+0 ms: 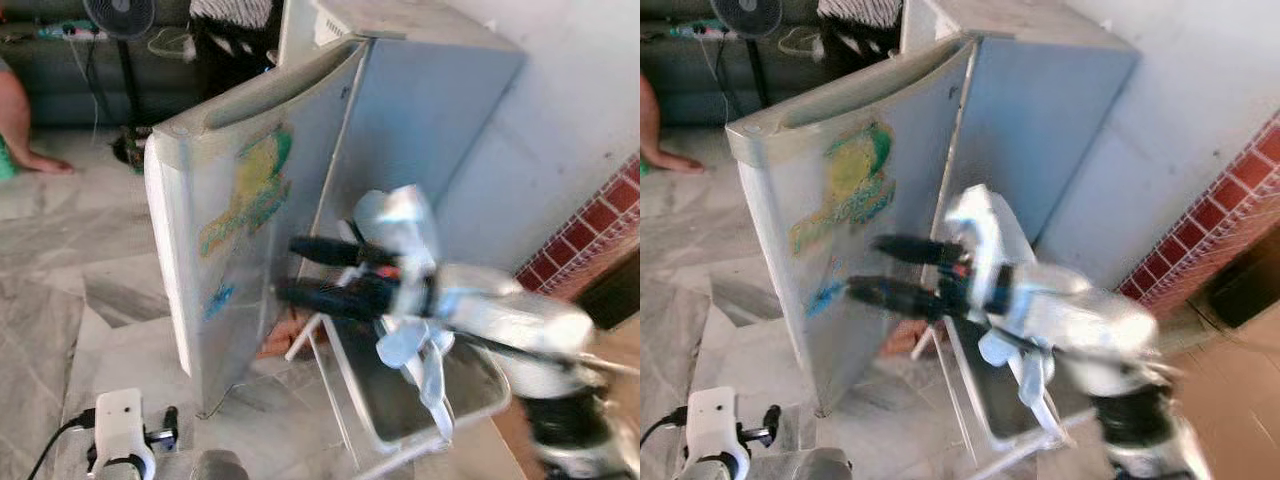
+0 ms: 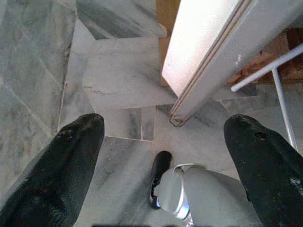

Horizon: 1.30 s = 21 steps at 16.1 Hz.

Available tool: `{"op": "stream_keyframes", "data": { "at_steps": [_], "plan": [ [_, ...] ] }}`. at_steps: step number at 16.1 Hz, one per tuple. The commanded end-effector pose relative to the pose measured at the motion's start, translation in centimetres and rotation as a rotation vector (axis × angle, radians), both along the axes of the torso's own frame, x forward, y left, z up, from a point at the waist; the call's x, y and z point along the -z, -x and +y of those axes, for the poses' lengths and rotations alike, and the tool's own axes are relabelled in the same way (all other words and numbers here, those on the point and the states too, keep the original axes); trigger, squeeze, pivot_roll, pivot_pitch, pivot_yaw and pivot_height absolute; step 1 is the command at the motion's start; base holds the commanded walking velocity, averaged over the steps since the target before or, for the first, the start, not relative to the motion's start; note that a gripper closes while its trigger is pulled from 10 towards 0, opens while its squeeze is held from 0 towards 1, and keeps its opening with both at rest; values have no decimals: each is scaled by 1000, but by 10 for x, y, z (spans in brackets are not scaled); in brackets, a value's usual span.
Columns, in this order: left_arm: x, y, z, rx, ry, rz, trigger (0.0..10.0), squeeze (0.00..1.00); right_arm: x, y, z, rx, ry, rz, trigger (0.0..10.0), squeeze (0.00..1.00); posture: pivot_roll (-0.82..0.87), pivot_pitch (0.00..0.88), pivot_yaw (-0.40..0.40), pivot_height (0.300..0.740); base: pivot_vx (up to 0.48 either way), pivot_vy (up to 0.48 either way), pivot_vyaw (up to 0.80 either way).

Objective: Restocking fridge

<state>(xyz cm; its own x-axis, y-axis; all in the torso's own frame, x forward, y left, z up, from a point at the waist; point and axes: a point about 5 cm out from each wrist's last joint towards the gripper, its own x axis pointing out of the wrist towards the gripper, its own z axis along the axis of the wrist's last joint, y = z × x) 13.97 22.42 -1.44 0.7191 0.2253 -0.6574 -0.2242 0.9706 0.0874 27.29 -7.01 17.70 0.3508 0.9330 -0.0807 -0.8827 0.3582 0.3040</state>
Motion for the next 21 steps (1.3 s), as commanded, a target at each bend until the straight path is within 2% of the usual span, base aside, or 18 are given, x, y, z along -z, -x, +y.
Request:
{"op": "stream_keyframes", "data": {
  "at_steps": [1, 2, 3, 4, 5, 6, 7, 8, 9, 10, 11, 12, 14, 15, 16, 17, 20, 21],
  "plan": [
    [0, -1, -1, -4, -20, 4, 10000, 0, 21, -34, 3, 287, 223, -80, 10000, 0, 236, 9, -125, 740, 0, 0, 0],
    [0, -2, 0, -16, -32, 4, 10000, 0, 22, -44, 17, 354, 235, -100, 10000, 0, 235, 9, -128, 740, 0, 0, 0],
    [0, -4, 0, -14, -32, -1, 10000, 0, 19, -46, 40, 337, 204, -84, 10000, 0, 241, 11, -132, 740, 0, 0, 0],
    [0, -8, 0, -10, -33, -4, 10000, 0, 9, -46, 68, 310, 168, -130, 10000, 0, 251, 12, -140, 740, 0, 0, 0],
    [-1, -10, 0, -13, -36, -6, 10000, 0, 1, -41, 89, 268, 125, -126, 10000, 0, 260, 10, -147, 740, 0, 0, 0],
    [-1, -11, 0, -18, -37, -9, 10000, 0, -5, -40, 93, 274, 106, -157, 10000, 0, 267, 8, -151, 740, 0, 0, 0],
    [-2, -13, 0, -24, -38, -13, 10000, 0, -5, -36, 88, 258, 121, -167, 10000, 0, 265, 1, -150, 740, 0, 0, 0],
    [-2, -14, 1, -28, -40, -15, 10000, 0, 1, -29, 77, 219, 146, -114, 10000, 0, 259, 0, -148, 740, 0, 0, 0],
    [-1, -15, 2, -27, -41, -15, 10000, 0, -7, 3, 64, -49, 19, 84, 10000, 0, 256, 0, -147, 740, 0, 0, 0],
    [-1, -16, 3, -24, -43, -15, 10000, 0, -19, 20, 53, -164, -41, 105, 10000, 0, 247, 0, -141, 740, 0, 0, 0],
    [0, -18, 5, -19, -41, -13, 10000, 0, -28, 26, 38, -161, -99, 148, 10000, 0, 236, 0, -133, 740, 0, 0, 0],
    [0, -19, 6, -15, -40, -12, 10000, 0, -29, 31, 33, -159, -98, 116, 10000, 0, 225, 0, -120, 740, 0, 0, 0],
    [-1, -26, 10, -2, -71, -16, 10000, 0, -22, 27, 41, -132, -121, 147, 10000, 0, 226, 0, -104, 740, 0, 0, 0],
    [-6, -33, 13, -4, -93, -40, 10000, 0, -23, 24, 48, -150, -136, 120, 10000, 0, 229, 0, -95, 740, 0, 0, 0],
    [-13, -41, 16, 5, -122, -77, 10000, 0, -21, 17, 50, -110, -121, 75, 10000, 0, 230, 0, -94, 740, 0, 0, 0],
    [-21, -48, 16, 22, -149, -119, 10000, 0, -9, 3, 42, 8, -69, 31, 10000, 0, 228, 0, -96, 740, 0, 0, 0],
    [-22, -55, 11, 32, -130, -134, 10000, 0, 20, -8, 3, 221, 89, -59, 10000, 0, 214, 0, -101, 740, 0, 0, 0],
    [-21, -57, 7, 59, -138, -135, 10000, 0, 26, -10, -6, 291, 72, -25, 10000, 0, 211, 0, -100, 740, 0, 0, 0]
  ]
}}
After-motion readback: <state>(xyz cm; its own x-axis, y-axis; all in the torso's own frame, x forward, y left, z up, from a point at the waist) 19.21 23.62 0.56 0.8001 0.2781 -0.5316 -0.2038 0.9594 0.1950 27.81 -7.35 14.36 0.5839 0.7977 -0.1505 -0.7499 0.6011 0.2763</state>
